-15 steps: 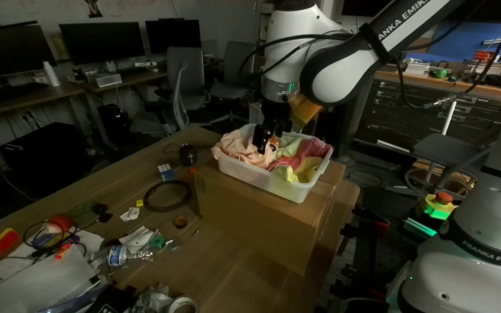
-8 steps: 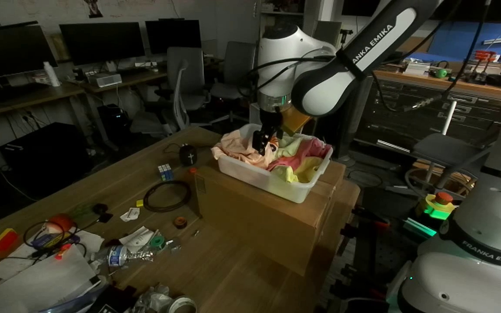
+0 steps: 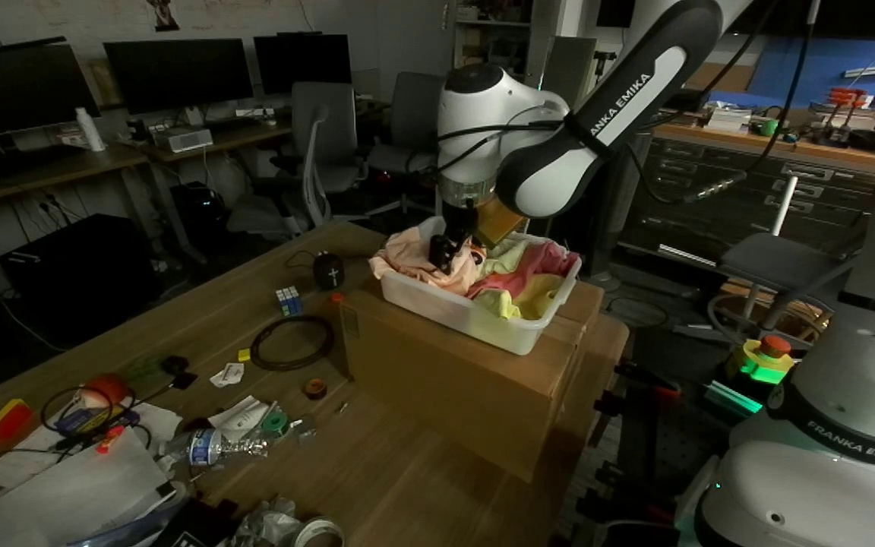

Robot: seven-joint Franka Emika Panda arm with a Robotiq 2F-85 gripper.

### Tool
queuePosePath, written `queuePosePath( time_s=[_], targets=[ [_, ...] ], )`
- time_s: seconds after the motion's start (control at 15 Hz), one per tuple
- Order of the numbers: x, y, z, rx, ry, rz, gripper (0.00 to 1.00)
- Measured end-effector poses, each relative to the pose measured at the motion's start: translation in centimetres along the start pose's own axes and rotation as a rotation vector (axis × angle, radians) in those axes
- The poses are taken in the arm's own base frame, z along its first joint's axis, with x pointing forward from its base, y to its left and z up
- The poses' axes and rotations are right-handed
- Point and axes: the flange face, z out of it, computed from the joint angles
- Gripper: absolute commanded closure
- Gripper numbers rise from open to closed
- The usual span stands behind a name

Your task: Remove the clothes and towels from the storage box and put them on the table

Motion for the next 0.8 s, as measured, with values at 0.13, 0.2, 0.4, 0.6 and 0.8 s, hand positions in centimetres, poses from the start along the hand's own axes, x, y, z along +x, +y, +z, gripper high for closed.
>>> queuePosePath(
  time_s=[0.13,0.2,0.4,0.6,0.8],
  targets=[
    [0.35,-0.03,0.28,-0.022,0.016,0.016,0.0],
    [0.52,-0.05,0.38,-0.033,0.024,0.024,0.25],
    [1.01,-0.01,0.46,-0.052,0.043,0.044,0.42],
    [1.12,0.02,0.57,-0.06,0.049,0.052,0.64],
    [1.03,-0.05,0.79,-0.061,0.045,0.052,0.87]
  ],
)
